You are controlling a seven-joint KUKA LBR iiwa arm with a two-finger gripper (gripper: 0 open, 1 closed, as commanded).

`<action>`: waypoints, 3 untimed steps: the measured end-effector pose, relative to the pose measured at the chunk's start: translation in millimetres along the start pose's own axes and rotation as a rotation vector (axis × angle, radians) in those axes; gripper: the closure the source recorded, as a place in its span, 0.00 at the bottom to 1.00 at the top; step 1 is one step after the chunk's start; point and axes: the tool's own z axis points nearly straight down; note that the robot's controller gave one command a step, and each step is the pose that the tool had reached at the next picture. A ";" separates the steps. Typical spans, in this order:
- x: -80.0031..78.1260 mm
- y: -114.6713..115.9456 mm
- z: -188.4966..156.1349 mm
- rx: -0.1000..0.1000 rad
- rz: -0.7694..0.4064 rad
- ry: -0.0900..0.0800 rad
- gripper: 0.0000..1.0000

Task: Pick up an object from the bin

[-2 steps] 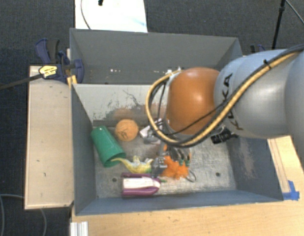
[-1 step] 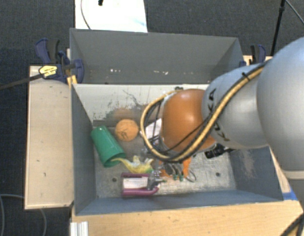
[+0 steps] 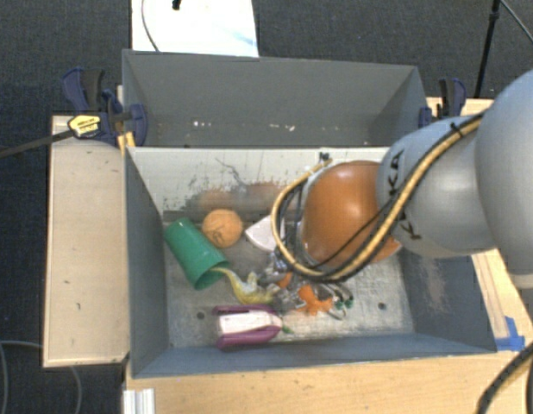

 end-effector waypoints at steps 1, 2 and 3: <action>-0.3 -0.9 0.0 0.001 0.003 -0.001 1.00; -1.7 4.0 -37.9 -0.007 -0.021 0.042 1.00; -20.0 -19.0 -72.4 -0.006 -0.029 0.035 1.00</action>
Offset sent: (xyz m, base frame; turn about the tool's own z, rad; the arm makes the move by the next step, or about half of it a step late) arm 0.0054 0.0072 0.0706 -0.0339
